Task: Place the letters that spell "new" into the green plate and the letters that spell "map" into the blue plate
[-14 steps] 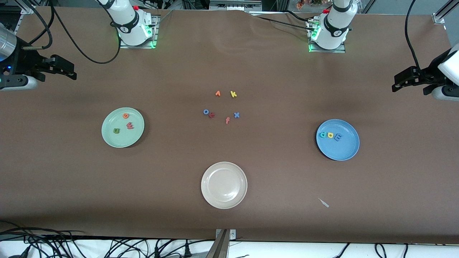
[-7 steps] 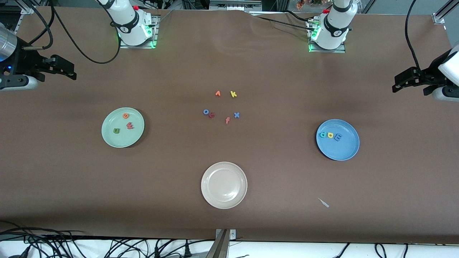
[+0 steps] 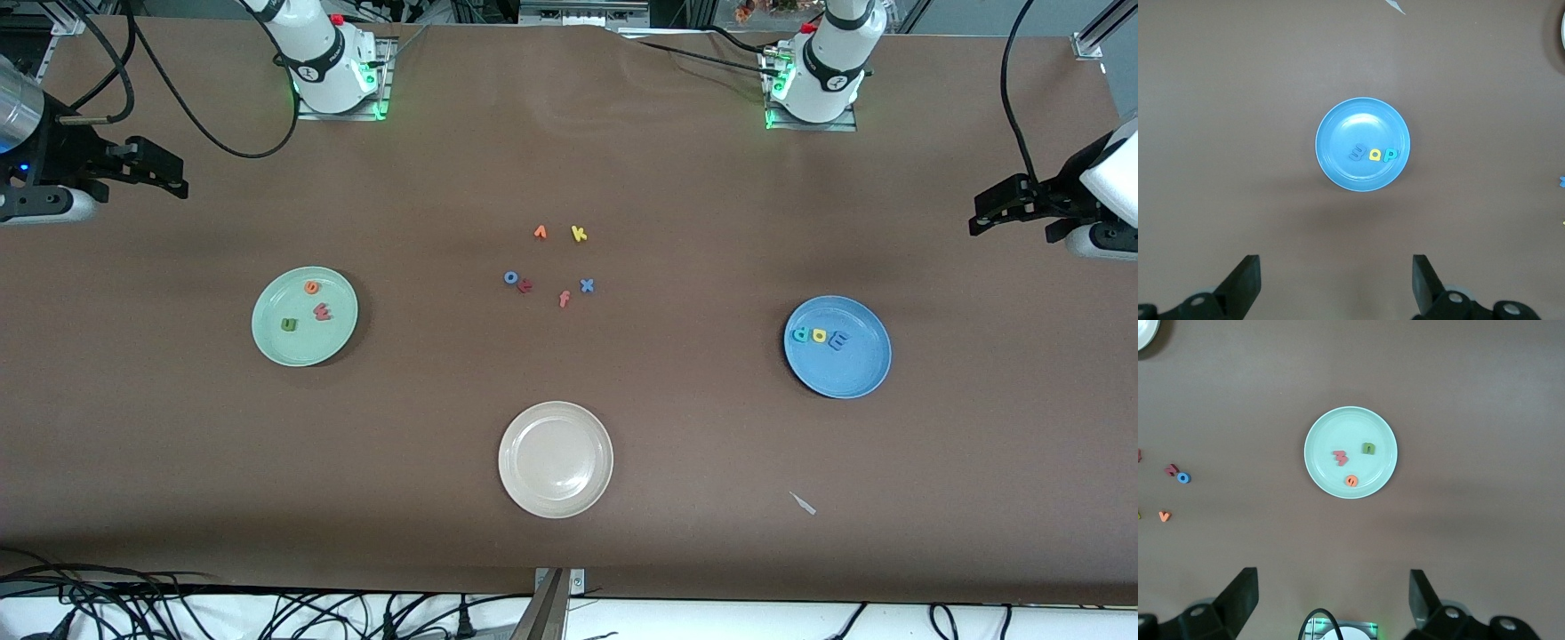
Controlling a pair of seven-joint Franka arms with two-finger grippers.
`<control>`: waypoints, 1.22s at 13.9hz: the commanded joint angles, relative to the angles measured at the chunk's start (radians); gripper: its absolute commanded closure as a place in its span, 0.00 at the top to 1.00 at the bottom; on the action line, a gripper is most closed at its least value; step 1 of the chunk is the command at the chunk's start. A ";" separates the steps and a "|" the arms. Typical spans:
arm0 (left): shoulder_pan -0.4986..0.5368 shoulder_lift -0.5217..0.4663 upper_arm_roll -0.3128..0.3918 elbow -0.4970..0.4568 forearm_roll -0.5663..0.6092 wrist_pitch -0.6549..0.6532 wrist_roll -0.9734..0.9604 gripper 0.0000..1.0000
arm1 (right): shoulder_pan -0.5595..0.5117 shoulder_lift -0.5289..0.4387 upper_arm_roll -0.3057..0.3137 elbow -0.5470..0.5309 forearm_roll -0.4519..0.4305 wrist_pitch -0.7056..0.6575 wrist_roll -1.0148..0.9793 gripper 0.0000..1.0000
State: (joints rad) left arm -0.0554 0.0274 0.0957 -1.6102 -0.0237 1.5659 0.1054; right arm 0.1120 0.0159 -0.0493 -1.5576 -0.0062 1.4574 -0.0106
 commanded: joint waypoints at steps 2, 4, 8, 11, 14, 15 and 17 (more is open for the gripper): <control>0.016 -0.003 -0.004 -0.005 -0.010 0.016 0.020 1.00 | 0.001 -0.014 0.005 -0.012 -0.015 0.004 -0.006 1.00; 0.009 -0.001 -0.007 -0.005 -0.010 0.016 0.020 1.00 | 0.001 -0.016 0.011 -0.012 -0.015 0.017 -0.012 1.00; 0.008 -0.003 -0.011 -0.005 -0.010 0.005 0.019 1.00 | 0.001 -0.020 0.014 -0.019 -0.014 0.037 -0.009 1.00; 0.008 -0.003 -0.011 -0.005 -0.010 0.005 0.011 1.00 | 0.001 -0.030 0.016 -0.033 -0.011 0.050 -0.009 1.00; 0.008 -0.003 -0.011 -0.008 -0.010 0.005 0.011 1.00 | 0.001 -0.036 0.016 -0.036 -0.012 0.060 -0.009 1.00; 0.008 -0.003 -0.011 -0.008 -0.010 0.005 0.011 1.00 | 0.001 -0.034 0.014 -0.035 -0.014 0.060 -0.009 1.00; 0.008 -0.003 -0.011 -0.008 -0.010 0.005 0.010 1.00 | 0.001 -0.030 0.012 -0.030 -0.012 0.060 -0.009 1.00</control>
State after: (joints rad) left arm -0.0513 0.0307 0.0881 -1.6123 -0.0236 1.5699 0.1054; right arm 0.1130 0.0151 -0.0391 -1.5596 -0.0064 1.5035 -0.0115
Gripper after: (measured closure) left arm 0.000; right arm 0.000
